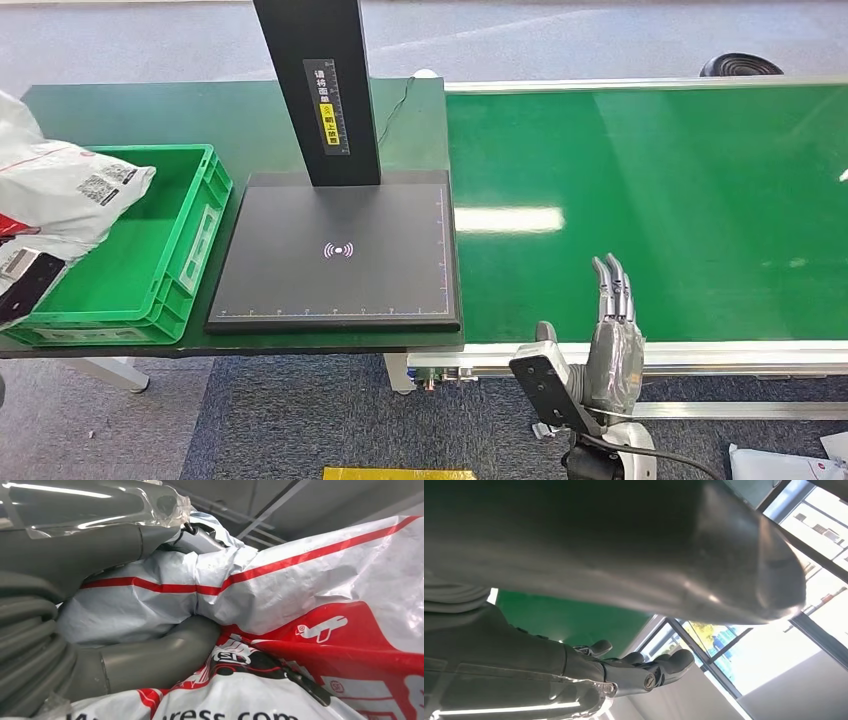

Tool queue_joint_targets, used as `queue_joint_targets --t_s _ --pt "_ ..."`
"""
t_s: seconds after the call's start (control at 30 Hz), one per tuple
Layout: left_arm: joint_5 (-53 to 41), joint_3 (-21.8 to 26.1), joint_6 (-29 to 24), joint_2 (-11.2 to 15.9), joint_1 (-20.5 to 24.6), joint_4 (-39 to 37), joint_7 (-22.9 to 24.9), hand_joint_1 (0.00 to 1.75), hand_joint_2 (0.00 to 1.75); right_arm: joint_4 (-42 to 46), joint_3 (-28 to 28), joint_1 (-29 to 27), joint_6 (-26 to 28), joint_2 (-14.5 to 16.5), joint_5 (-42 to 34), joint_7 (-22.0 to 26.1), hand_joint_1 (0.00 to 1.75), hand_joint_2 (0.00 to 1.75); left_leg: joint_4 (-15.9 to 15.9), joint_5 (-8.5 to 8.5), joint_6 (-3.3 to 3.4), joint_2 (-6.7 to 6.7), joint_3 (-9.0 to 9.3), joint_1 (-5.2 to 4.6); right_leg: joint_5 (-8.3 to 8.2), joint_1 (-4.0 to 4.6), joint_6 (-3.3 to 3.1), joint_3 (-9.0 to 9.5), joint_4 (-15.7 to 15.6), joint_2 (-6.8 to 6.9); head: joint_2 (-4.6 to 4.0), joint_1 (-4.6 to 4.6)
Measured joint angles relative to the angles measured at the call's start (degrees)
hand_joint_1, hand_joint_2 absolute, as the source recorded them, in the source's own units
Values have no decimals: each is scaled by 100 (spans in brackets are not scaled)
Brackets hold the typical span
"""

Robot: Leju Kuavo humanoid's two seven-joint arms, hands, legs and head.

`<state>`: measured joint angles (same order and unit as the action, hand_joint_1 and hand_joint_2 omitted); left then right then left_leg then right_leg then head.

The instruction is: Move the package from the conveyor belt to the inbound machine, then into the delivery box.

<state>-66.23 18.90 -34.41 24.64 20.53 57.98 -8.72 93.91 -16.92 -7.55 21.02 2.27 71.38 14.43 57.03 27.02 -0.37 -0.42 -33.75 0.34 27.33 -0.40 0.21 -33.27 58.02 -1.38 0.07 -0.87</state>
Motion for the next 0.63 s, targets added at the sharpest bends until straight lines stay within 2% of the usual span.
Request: queue_joint_targets --t_s 0.2,0.27,0.4,0.63 --pt "-95 278 -122 -33 -65 -333 -57 134 175 31 25 11 -105 31 61 -4 0 0 0 -1 0 -10 2 1 -1 1 0 5 0 5 0 -1" --pt "-109 330 -121 -45 -78 -373 -57 139 175 31 25 39 -110 33 60 -2 0 0 0 -1 0 -12 3 1 -1 1 0 5 0 6 0 0" --pt "-144 407 -118 -80 -130 -404 -66 162 175 31 25 73 -112 33 50 1 0 0 0 0 0 -16 3 1 -1 1 0 5 0 6 0 0" --pt "-533 441 -84 -304 -199 -274 -94 161 175 7 22 83 -99 33 4 18 0 0 1 0 0 -18 2 0 0 0 0 4 -1 14 0 -1"
